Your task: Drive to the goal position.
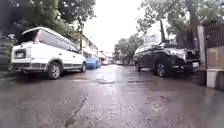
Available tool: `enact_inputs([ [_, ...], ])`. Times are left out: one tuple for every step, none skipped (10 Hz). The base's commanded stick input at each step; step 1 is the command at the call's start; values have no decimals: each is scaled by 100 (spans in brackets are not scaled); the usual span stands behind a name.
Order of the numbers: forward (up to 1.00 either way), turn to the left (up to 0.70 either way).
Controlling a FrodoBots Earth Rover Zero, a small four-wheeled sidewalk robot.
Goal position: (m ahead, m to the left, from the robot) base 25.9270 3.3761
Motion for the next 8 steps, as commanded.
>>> enact_inputs([
  [100, 0],
  [100, 0],
  [100, 0],
  [100, 0],
  [100, 0],
  [100, 0],
  [100, 0],
  [100, 0],
])
